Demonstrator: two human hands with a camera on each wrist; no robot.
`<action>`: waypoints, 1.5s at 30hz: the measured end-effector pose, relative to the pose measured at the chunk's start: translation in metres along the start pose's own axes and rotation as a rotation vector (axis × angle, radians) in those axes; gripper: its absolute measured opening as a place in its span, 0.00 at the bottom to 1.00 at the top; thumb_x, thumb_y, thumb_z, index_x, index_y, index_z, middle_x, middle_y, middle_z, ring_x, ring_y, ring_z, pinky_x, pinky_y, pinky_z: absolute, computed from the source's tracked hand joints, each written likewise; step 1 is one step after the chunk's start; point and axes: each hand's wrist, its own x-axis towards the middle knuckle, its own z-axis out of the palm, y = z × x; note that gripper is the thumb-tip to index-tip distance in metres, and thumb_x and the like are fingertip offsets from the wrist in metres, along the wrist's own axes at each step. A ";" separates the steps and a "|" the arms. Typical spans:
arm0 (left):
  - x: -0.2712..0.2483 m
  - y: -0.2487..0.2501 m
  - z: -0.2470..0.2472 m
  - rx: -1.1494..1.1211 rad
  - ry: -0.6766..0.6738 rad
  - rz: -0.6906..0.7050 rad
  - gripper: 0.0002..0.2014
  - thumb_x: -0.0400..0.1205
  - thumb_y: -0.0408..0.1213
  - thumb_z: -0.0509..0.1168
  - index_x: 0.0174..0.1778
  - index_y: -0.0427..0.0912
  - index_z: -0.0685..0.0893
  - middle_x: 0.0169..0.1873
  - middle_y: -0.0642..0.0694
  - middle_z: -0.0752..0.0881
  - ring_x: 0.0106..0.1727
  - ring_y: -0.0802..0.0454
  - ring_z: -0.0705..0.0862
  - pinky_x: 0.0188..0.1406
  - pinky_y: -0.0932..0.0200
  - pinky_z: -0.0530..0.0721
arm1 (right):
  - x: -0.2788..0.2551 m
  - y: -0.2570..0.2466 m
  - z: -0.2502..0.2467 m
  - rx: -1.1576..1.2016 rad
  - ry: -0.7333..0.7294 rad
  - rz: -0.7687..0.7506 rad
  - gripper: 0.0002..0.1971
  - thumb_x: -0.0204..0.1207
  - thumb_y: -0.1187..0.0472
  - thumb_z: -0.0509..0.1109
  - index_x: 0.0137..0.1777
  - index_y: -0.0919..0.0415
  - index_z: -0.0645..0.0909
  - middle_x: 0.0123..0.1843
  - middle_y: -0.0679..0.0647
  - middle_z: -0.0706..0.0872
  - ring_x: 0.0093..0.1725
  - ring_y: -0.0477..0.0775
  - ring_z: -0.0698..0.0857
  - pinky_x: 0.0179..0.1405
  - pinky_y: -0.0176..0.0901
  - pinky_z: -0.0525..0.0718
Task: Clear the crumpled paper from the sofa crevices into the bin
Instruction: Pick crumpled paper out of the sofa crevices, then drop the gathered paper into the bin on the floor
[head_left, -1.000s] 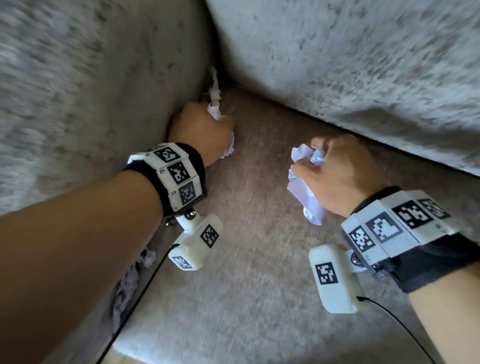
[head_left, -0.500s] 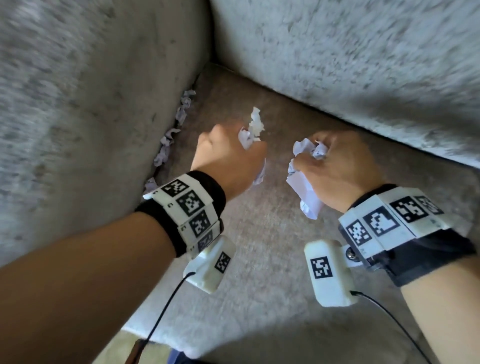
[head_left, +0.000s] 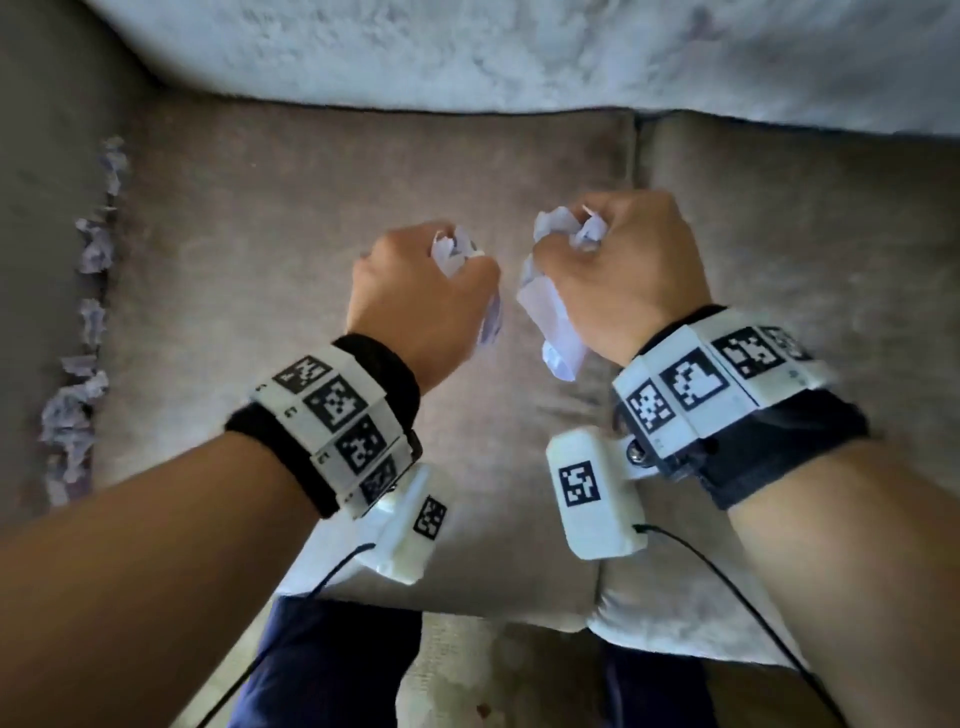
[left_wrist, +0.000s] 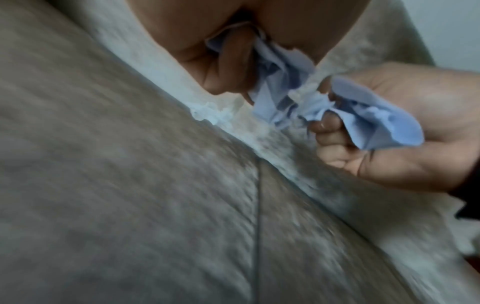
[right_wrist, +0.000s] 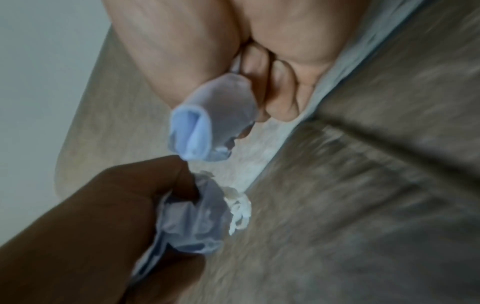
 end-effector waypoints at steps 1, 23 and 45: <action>-0.011 0.015 0.029 -0.013 -0.060 0.027 0.15 0.74 0.33 0.61 0.20 0.39 0.77 0.16 0.52 0.84 0.19 0.55 0.80 0.25 0.61 0.76 | -0.011 0.022 -0.026 0.005 0.058 0.014 0.17 0.71 0.57 0.70 0.22 0.56 0.73 0.19 0.40 0.78 0.23 0.43 0.75 0.21 0.26 0.66; -0.421 0.264 0.646 0.422 -0.971 0.570 0.12 0.69 0.35 0.60 0.18 0.41 0.74 0.14 0.47 0.80 0.21 0.43 0.79 0.26 0.56 0.73 | -0.455 0.566 -0.434 0.362 0.861 0.787 0.07 0.76 0.55 0.70 0.43 0.59 0.82 0.37 0.48 0.84 0.36 0.44 0.80 0.31 0.25 0.74; -0.576 0.390 1.088 0.645 -1.147 0.703 0.13 0.67 0.45 0.62 0.17 0.48 0.78 0.18 0.50 0.78 0.31 0.36 0.85 0.33 0.48 0.80 | -0.519 0.917 -0.637 0.527 1.041 1.213 0.10 0.75 0.50 0.63 0.37 0.54 0.79 0.40 0.52 0.83 0.51 0.61 0.83 0.46 0.45 0.76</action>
